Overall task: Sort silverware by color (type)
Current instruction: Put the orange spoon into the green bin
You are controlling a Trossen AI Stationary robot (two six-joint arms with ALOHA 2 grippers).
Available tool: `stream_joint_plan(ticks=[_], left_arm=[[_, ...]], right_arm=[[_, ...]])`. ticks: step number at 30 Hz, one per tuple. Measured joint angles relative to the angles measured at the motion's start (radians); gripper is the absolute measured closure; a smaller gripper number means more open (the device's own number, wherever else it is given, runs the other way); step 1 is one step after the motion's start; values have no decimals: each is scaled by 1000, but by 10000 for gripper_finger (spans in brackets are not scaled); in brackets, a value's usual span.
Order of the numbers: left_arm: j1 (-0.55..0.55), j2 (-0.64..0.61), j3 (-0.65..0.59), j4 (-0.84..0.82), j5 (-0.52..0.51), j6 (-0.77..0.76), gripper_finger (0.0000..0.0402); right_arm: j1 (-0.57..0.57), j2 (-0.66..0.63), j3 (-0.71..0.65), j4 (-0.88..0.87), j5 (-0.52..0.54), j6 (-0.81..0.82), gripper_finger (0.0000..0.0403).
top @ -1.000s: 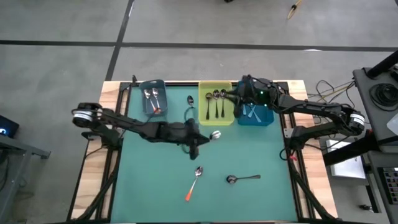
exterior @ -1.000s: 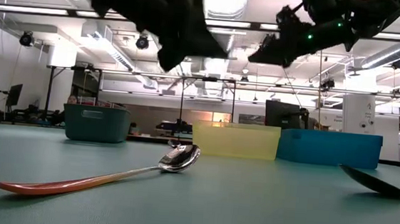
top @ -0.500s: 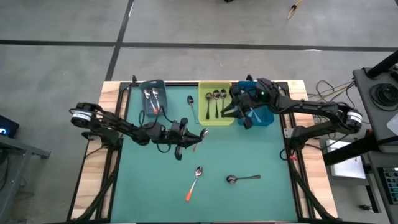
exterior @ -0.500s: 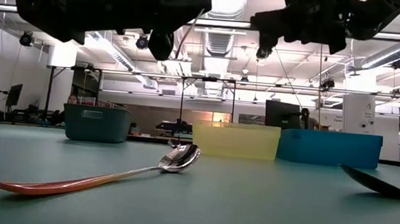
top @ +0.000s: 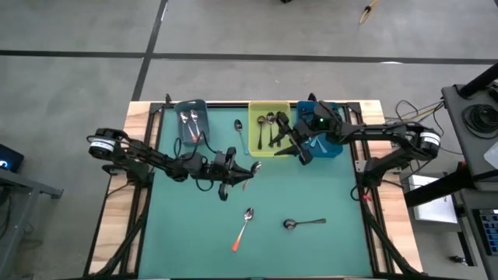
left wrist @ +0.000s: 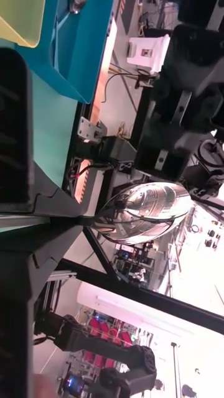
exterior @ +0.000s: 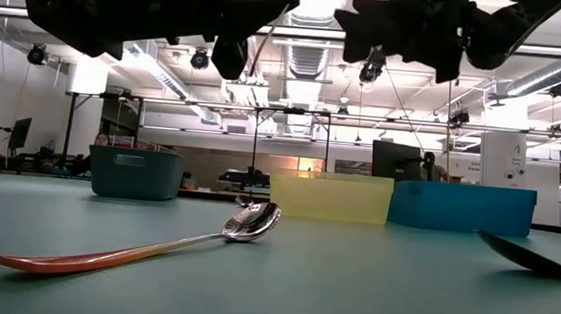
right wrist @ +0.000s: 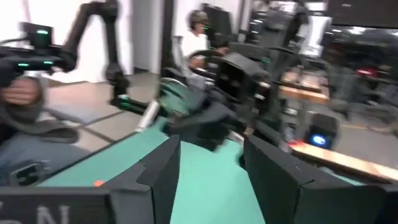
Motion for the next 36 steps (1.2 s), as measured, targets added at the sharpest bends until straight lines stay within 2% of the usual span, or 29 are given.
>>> stream_joint_plan(ticks=[7, 14, 21, 36], left_arm=[[2, 0, 2, 0, -2, 12, 402], [2, 0, 2, 0, -2, 13, 402], [2, 0, 2, 1, -3, 15, 402], [2, 0, 2, 11, -2, 15, 401]], right_arm=[[62, 88, 84, 2, -29, -21, 213], [93, 165, 156, -2, -78, -28, 211], [100, 237, 230, -5, -233, -25, 211], [110, 264, 260, -2, -247, -52, 211]])
